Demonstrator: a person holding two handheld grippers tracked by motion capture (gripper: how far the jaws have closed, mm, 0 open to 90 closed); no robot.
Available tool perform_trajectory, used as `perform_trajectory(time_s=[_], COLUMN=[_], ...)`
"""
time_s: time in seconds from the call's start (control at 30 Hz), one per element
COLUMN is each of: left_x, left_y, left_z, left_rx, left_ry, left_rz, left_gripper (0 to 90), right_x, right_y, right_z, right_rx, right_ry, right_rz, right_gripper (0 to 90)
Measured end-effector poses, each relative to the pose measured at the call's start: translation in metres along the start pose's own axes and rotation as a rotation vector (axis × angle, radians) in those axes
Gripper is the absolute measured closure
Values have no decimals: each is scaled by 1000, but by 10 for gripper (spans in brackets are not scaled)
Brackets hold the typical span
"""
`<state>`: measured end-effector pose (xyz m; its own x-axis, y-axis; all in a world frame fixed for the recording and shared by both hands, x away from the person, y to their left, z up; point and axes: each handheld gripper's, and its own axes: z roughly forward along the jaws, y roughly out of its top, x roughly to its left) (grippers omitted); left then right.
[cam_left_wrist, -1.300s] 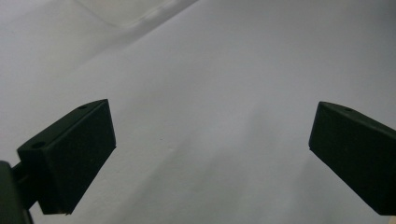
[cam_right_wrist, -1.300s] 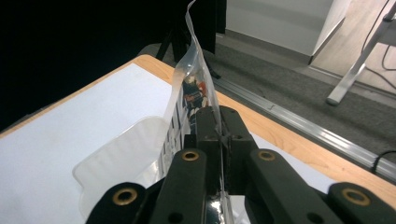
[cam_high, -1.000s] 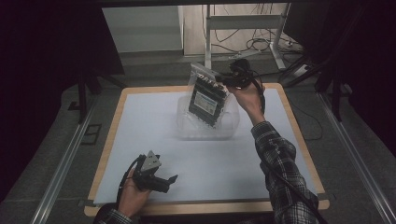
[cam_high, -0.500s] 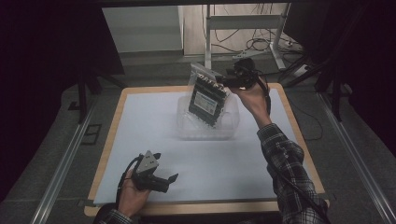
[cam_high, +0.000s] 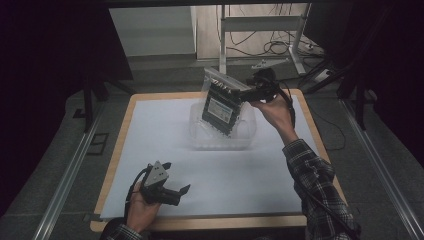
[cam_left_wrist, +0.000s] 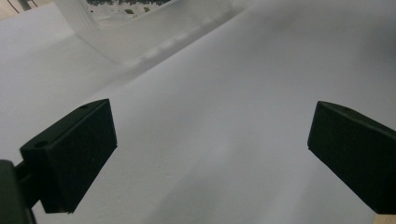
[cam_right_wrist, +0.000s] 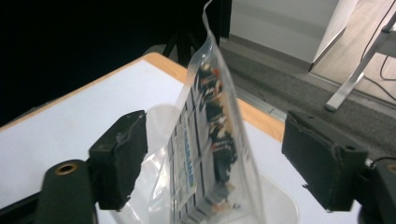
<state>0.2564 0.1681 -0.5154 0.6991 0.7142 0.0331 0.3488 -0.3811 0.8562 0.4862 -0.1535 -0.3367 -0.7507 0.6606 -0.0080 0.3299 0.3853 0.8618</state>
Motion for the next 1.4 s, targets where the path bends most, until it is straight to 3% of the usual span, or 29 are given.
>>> perform_trajectory(time_s=[0.43,1.17,1.4], left_x=[-3,-6,-7], left_y=[1,2,2], left_z=[2,3,3], left_rx=[27,65,67], left_ry=[3,24,28], left_rz=[20,30,29], left_gripper=[3,5,5], right_x=[5,19,23], right_y=[-14,-35,-48], right_z=[-7,-38,-44], right_rx=[20,29,19], right_ry=[10,30,40], right_rz=[-27,-81,-76], right_gripper=[117,65,55])
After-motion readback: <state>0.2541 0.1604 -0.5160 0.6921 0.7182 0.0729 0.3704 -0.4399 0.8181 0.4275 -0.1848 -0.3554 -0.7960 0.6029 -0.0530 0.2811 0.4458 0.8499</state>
